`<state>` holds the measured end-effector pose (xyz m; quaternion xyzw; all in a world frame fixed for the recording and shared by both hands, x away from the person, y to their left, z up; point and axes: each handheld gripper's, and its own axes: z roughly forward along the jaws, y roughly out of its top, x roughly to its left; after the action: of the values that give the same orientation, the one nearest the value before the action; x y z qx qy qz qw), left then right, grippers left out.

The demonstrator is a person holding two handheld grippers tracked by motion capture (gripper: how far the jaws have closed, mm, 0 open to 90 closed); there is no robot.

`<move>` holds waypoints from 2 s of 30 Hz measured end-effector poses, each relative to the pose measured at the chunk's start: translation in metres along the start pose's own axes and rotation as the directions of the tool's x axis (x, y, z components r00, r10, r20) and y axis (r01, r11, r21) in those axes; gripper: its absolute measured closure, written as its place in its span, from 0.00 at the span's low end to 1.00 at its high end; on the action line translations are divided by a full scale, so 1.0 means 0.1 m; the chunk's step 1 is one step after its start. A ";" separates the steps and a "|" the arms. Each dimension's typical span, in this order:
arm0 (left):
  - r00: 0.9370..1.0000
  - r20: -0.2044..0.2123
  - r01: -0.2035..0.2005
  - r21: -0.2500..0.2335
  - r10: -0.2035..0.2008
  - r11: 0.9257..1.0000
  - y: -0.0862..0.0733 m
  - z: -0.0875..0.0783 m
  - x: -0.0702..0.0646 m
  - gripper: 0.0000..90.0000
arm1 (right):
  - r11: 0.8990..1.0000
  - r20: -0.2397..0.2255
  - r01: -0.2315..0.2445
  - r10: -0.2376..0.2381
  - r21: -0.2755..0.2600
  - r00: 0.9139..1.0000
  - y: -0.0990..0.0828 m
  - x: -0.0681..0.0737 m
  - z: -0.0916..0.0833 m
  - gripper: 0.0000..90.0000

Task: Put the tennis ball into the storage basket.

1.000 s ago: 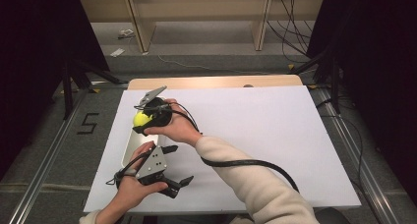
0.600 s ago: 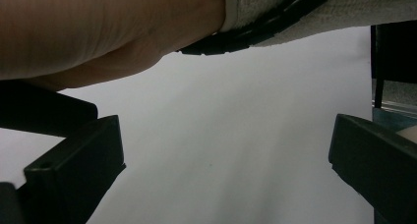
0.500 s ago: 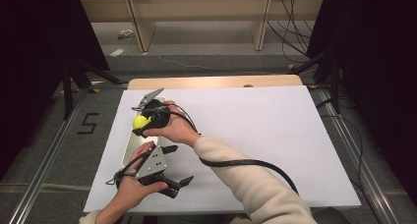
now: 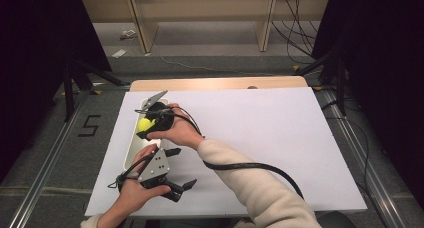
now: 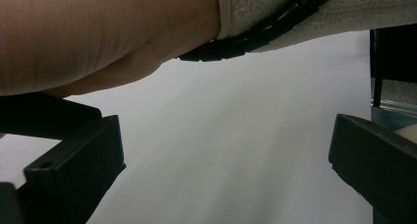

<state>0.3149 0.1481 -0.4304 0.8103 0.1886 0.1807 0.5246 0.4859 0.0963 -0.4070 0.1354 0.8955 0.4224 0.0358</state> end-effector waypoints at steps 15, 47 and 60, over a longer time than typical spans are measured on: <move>1.000 0.003 0.000 0.001 0.000 1.000 0.00 0.00 0.00 0.00 | 1.000 -0.006 -0.016 0.016 0.011 1.000 -0.02 -0.01 0.03 0.29; 1.000 0.005 0.000 0.006 0.000 1.000 -0.01 0.01 0.00 0.00 | 0.988 0.081 -0.103 0.113 -0.117 0.990 -0.27 -0.28 -0.54 0.17; 1.000 0.003 0.008 0.004 -0.008 1.000 -0.01 0.00 0.01 0.00 | 0.980 0.130 -0.135 0.154 -0.147 0.979 -0.53 -0.41 -0.92 0.18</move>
<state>0.3154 0.1486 -0.4314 0.8108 0.1913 0.1772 0.5240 0.4974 -0.0155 -0.3908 0.2268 0.8472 0.4741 0.0773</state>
